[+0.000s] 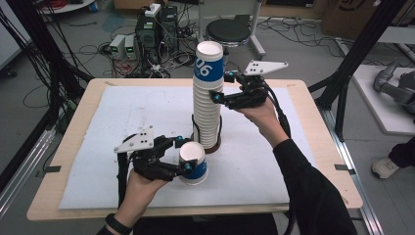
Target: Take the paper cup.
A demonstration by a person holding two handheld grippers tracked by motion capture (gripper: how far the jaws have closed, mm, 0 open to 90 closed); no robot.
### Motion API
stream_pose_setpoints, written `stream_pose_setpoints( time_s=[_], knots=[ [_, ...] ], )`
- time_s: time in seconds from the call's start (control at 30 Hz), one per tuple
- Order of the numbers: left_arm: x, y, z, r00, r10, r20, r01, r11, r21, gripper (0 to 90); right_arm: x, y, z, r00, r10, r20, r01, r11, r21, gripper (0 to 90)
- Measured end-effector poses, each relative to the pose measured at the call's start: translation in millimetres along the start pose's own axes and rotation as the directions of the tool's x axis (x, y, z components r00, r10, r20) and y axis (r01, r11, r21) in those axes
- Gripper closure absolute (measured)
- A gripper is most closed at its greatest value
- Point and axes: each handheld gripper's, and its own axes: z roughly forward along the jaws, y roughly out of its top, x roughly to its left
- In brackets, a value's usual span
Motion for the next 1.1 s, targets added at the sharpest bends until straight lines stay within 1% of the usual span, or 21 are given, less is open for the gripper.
stream_pose_setpoints(
  time_s=[0.13,0.17,0.27,0.43,0.57,0.83,0.93,1.07,1.1],
  knots=[
    [2.0,-1.2,-0.7,1.0000,-0.001,-0.003,0.001,1.0000,-0.002,30.1,-0.1,-0.1,-0.1,1.0000,-0.001,-0.001,0.001,1.000,-0.001,20.9],
    [2.5,-1.5,-0.9,1.0000,0.001,-0.003,-0.001,1.0000,-0.002,30.1,-0.6,0.0,-0.1,1.0000,-0.008,-0.002,0.008,1.000,-0.003,20.9],
    [3.3,-2.5,-1.0,1.0000,-0.006,-0.002,0.006,1.0000,-0.004,30.1,-0.1,0.1,-0.9,1.0000,-0.004,-0.004,0.004,1.000,0.003,20.8],
    [4.2,-2.8,-1.8,1.0000,-0.004,-0.006,0.004,1.0000,-0.005,30.1,1.0,0.3,-2.7,1.0000,-0.002,0.000,0.002,1.000,0.007,20.5],
    [5.6,-3.7,-3.0,0.9999,-0.005,-0.009,0.005,1.0000,-0.004,30.1,1.2,1.1,-6.5,1.0000,0.001,0.007,-0.001,1.000,-0.004,19.4],
    [8.4,-6.2,-3.7,0.9998,-0.012,-0.017,0.012,0.9999,-0.007,30.1,3.4,-4.8,-21.8,0.9999,-0.002,0.016,0.002,1.000,-0.004,19.4],
    [9.7,-6.7,-3.8,0.9998,-0.010,-0.016,0.010,0.9999,-0.006,30.1,4.5,-10.6,-29.4,0.9997,-0.003,0.023,0.003,1.000,-0.015,19.4],
    [11.3,-7.7,-3.1,0.9998,-0.012,-0.018,0.012,0.9999,-0.007,30.1,4.7,-19.5,-39.1,0.9995,0.000,0.033,0.000,1.000,-0.006,19.4],
    [11.7,-7.9,-3.0,0.9998,-0.010,-0.017,0.010,0.9999,-0.005,30.1,5.3,-22.0,-41.7,0.9994,-0.001,0.035,0.002,1.000,-0.016,19.4]
  ],
)
